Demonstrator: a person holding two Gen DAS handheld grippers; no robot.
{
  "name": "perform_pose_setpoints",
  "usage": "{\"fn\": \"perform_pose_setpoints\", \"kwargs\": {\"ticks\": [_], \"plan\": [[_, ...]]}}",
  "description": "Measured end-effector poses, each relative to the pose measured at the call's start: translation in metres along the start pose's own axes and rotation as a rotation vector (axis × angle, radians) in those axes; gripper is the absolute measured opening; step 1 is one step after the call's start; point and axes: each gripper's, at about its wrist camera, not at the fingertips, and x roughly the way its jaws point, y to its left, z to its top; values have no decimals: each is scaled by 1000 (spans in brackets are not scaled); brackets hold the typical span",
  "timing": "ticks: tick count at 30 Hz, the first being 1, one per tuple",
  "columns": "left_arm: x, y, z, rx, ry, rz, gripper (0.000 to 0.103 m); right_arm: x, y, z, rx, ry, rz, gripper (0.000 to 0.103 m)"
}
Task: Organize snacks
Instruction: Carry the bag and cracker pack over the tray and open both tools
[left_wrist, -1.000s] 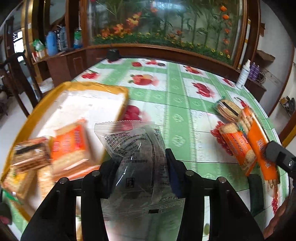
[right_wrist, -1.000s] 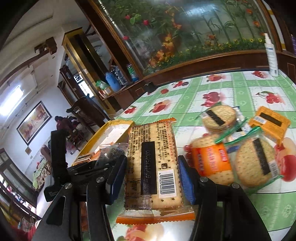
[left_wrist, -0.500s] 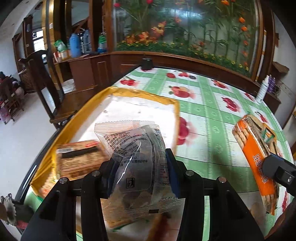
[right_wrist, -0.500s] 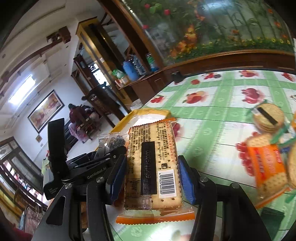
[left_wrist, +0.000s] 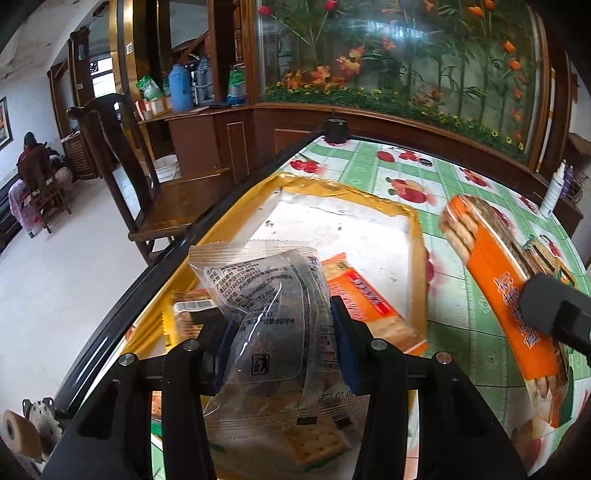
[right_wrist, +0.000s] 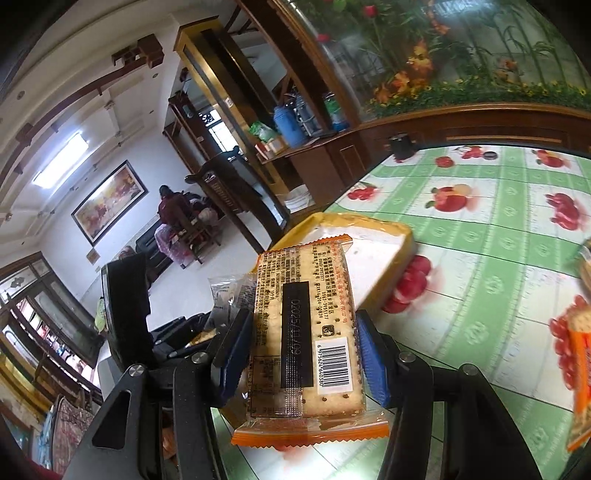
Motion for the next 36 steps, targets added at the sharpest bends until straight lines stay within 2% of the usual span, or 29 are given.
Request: {"fn": "perform_pose_setpoints", "kwargs": {"ticks": [13,32,36], "plan": [[3,11,0,3,10,24,45,38,17,17,-9,27,32,56],[18,12,9,26,44,50,45,78,-11,22,67,68,18,56],[22,14,12,6,65,42,48,86,-15,22,75,80,14,56]]}}
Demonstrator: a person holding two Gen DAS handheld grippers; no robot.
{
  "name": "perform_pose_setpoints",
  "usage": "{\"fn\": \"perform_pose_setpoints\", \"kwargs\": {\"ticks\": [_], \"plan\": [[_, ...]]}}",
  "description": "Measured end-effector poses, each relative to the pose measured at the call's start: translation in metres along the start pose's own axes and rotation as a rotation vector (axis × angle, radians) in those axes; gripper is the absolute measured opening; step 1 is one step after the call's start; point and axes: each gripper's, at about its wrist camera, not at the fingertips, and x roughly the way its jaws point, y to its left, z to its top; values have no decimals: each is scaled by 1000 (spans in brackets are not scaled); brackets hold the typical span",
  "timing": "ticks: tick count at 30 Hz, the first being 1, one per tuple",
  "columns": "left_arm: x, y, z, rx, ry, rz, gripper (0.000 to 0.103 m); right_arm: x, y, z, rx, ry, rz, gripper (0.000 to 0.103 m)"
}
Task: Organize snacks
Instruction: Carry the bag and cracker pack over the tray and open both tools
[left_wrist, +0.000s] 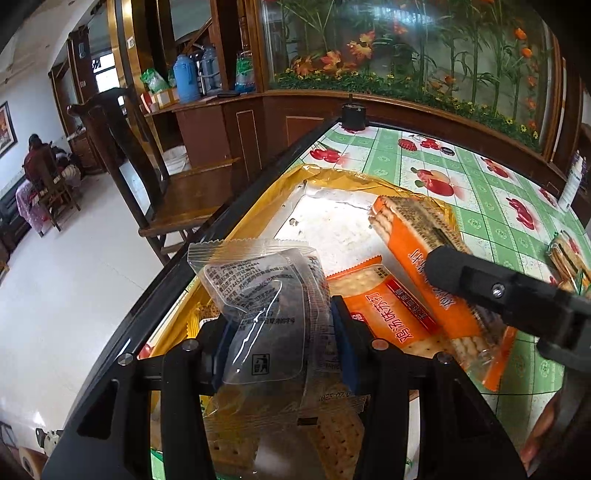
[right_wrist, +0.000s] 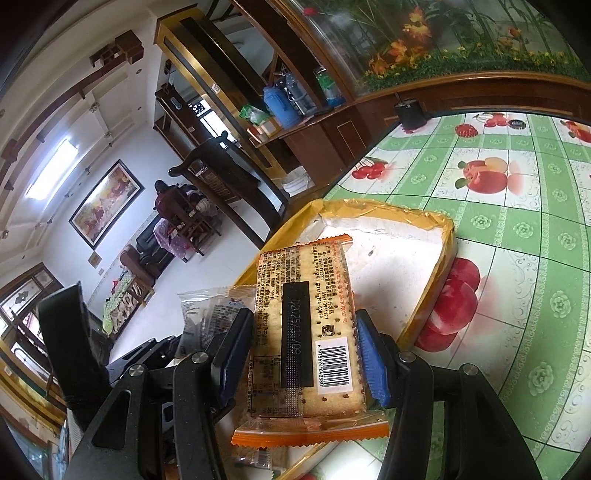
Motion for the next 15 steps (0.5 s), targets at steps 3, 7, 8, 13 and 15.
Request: {"fn": "perform_pose_setpoints", "kwargs": {"ticks": [3,7,8,13,15], "plan": [[4,4,2,-29,24,6,74,6,-1,1,4,5,-4,58],[2,8,1,-42,23,34,82,5,1,3,10,7,5,60],[1,9,1,-45,24,37,82,3,2,3,7,3,3,61],[-10,6,4,-40,5,36,82,-19,-5,1,27,-26,-8,62],[-18,3,5,-36,-14,27,82,-34,-9,0,33,-43,-18,65]]}}
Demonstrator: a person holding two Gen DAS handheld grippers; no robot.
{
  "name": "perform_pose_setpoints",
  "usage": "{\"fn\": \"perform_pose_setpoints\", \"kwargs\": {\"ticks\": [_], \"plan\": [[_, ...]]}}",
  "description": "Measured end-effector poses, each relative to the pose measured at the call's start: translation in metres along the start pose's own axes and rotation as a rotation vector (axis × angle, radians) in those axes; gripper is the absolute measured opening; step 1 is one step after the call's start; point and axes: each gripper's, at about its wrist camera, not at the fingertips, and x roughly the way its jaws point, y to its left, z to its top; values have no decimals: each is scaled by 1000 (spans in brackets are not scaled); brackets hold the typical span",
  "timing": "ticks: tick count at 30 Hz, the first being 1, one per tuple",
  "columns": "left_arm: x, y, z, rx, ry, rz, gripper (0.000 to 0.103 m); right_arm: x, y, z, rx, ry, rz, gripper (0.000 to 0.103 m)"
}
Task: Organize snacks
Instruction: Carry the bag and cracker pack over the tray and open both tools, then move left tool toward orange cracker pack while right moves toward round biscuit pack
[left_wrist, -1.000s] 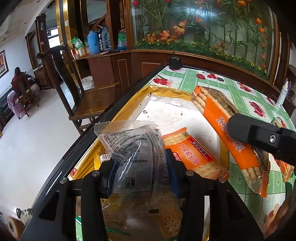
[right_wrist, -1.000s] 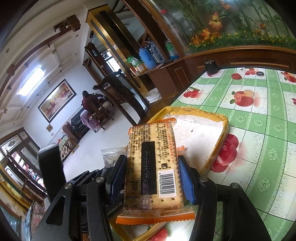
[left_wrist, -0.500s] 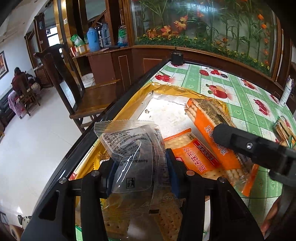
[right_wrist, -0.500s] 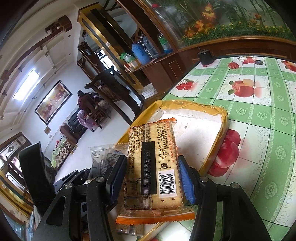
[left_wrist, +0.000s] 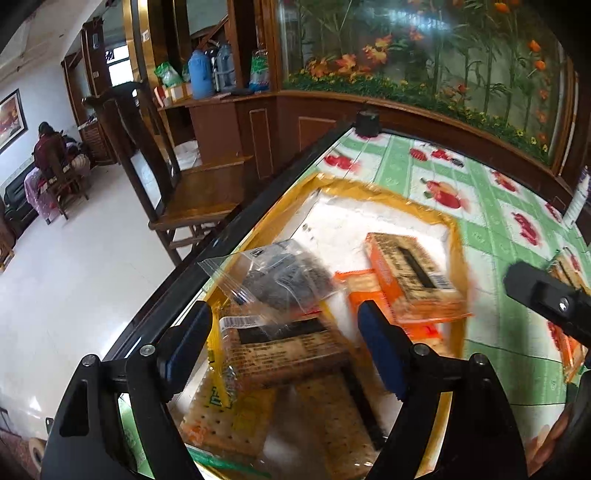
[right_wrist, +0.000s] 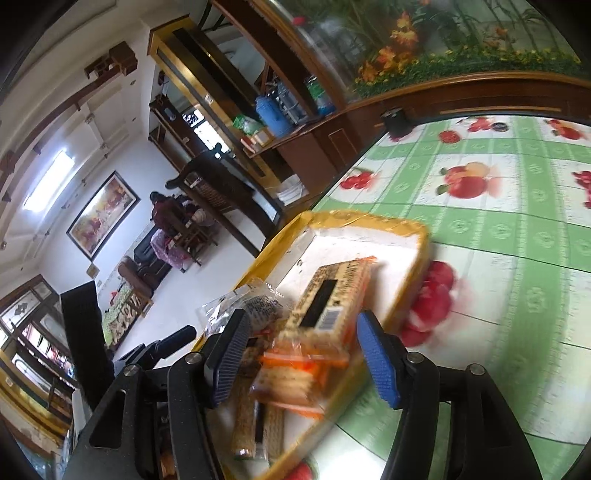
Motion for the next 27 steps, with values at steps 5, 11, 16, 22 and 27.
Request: {"fn": "perform_pose_setpoints", "kwargs": {"ticks": [5,11,16,22,27], "plan": [[-20,-16,5,13,-34,-59,83,-47,-21,-8,18,-47,-54,75],[-37,-57,5,87,-57,-114,83,-115,-60,-28,52,-98,-163,75],[-46,-96,-1,153,-56,-168,83,-179,-95,-53,85,-141,-298,81],[-50,-148,-15,233,-22,-242,83,-236,-129,-92,152,-142,-462,84],[-51,-192,-28,291,24,-317,83,-239,-132,-122,151,-78,-567,87]]}}
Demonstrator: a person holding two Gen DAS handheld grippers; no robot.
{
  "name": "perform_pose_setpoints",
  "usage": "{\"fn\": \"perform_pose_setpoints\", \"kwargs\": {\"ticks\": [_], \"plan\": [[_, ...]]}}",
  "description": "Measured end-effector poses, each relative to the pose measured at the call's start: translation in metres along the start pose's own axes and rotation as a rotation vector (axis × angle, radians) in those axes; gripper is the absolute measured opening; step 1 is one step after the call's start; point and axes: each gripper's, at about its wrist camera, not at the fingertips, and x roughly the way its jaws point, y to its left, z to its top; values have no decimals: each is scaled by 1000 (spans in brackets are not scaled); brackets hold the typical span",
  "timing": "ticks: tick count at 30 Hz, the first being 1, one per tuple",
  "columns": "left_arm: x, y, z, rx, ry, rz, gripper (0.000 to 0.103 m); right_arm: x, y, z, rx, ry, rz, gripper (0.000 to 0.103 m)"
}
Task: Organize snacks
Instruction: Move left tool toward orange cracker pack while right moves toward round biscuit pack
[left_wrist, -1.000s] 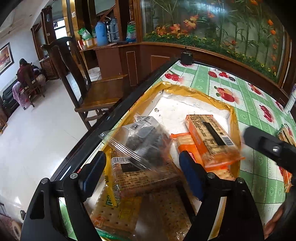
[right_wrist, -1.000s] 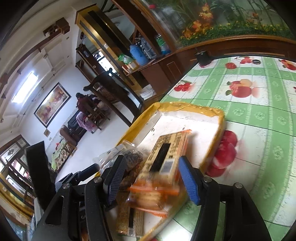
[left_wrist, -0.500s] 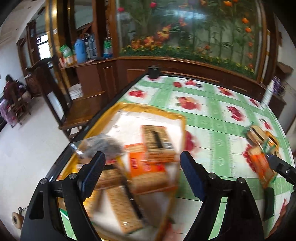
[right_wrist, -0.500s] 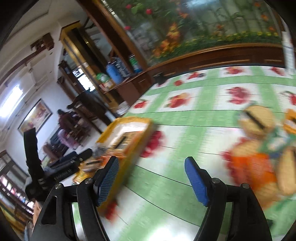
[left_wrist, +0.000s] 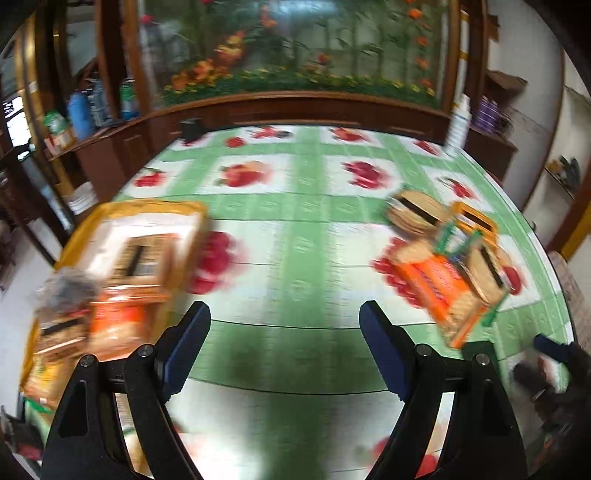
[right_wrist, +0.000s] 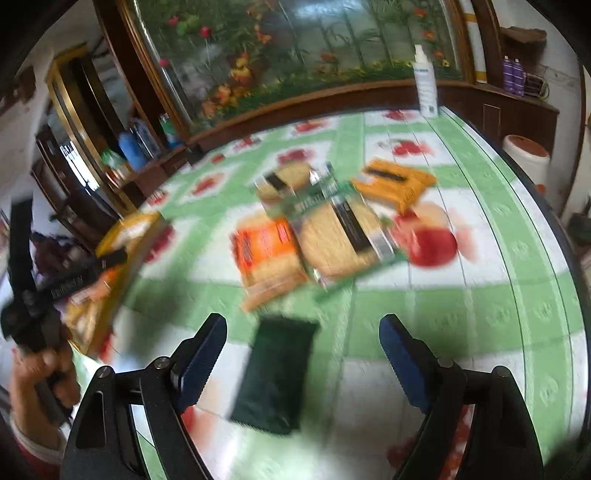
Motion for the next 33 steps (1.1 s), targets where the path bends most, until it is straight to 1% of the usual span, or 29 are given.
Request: {"fn": "perform_pose_setpoints", "kwargs": {"ticks": [3,6,8,9,10,13,15,17,19,20,21,23,24,26,29,33], "plan": [[9,-25,2,28,31,-59,83,7,10,-11,-46,25,-33,87],[23,-45,9,7,79,-129,83,13,12,-10,-54,27,-35,87],[34,-55,13,-31,119,-195,83,16,7,-1,-63,10,-48,87],[41,-59,15,-52,140,-225,83,19,2,7,-67,-5,-76,87],[49,-62,16,-80,164,-246,83,20,-3,11,-64,-13,-87,87],[69,-69,19,-150,215,-270,83,24,-26,36,-12,-57,-81,87],[80,-75,21,-183,247,-291,83,29,-34,49,-2,-56,-75,87],[82,-84,24,-162,241,-271,83,34,-35,59,-20,-50,-79,87],[85,-95,26,-128,244,-256,83,34,-36,62,-29,-59,-85,87],[86,-100,26,-111,245,-248,83,34,-38,62,-23,-63,-75,87],[86,-106,26,-79,242,-224,83,34,-40,61,-14,-66,-65,87],[83,-112,24,-33,221,-207,87,35,-43,60,-5,-66,-62,87],[82,-110,22,-19,215,-200,90,35,-44,60,-3,-66,-64,87],[82,-102,20,-3,213,-181,102,35,-45,60,-8,-67,-61,87],[84,-80,18,-8,213,-181,103,37,-43,61,-29,-67,-52,87],[80,-55,19,1,209,-136,103,47,-27,62,-109,-46,-45,87]]}}
